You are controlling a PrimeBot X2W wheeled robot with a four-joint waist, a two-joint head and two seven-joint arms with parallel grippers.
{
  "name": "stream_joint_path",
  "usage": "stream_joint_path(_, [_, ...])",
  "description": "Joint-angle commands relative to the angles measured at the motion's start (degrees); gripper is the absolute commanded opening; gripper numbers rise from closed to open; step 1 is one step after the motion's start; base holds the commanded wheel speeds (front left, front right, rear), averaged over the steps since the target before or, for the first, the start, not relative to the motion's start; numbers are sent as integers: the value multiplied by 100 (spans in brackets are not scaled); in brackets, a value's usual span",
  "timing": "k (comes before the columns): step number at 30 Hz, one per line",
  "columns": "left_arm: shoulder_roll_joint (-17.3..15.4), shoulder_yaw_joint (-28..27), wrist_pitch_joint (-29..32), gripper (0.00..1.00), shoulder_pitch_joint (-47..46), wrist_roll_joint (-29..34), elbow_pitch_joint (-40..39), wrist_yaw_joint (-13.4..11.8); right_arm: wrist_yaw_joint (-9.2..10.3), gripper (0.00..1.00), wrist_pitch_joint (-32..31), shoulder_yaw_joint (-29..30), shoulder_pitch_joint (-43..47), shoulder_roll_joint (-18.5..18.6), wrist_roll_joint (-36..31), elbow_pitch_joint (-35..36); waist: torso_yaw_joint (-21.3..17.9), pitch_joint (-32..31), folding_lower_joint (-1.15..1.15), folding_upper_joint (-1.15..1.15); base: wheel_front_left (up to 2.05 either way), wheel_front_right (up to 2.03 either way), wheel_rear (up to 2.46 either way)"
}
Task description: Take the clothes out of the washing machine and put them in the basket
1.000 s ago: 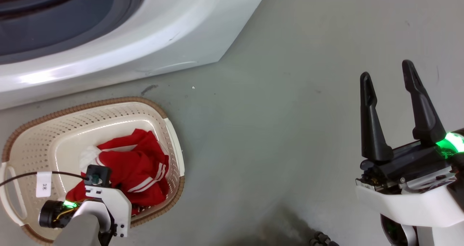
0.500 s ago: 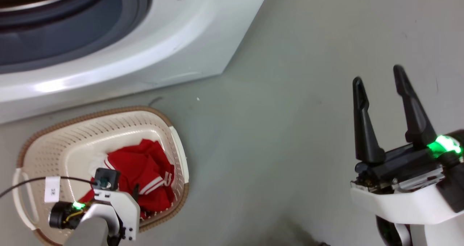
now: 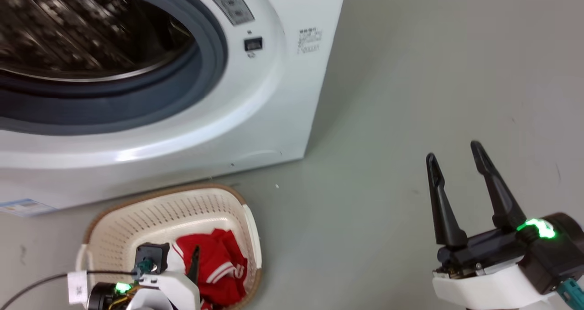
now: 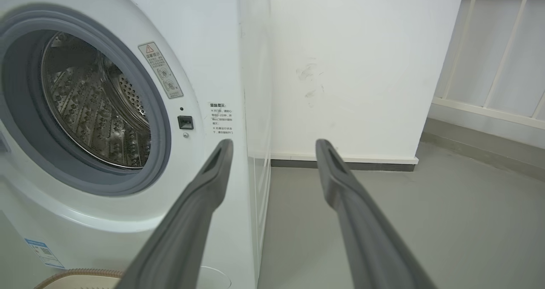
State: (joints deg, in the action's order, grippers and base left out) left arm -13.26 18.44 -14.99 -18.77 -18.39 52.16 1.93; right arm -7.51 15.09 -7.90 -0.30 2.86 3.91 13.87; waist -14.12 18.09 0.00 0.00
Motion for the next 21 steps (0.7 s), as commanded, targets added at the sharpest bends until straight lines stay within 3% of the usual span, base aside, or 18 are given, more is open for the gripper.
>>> stream_joint_path(1, [42, -104, -27, 100, 210, 56, -217, -48, 4, 100, 11, 6, 111, 2, -50, -34, 208, -387, 0, 0, 0, 0, 0])
stream_joint_path(10, [218, -763, -22, 100, 927, 424, -1658, -275, 4, 100, 11, 1, 447, 3, -138, -171, 430, -935, 0, 0, 0, 0, 0])
stream_joint_path(21, [645, -1673, -22, 100, 1836, 970, -3624, -358, 4, 100, 11, 151, 805, 1, -167, -280, 696, -1369, 0, 0, 0, 0, 0])
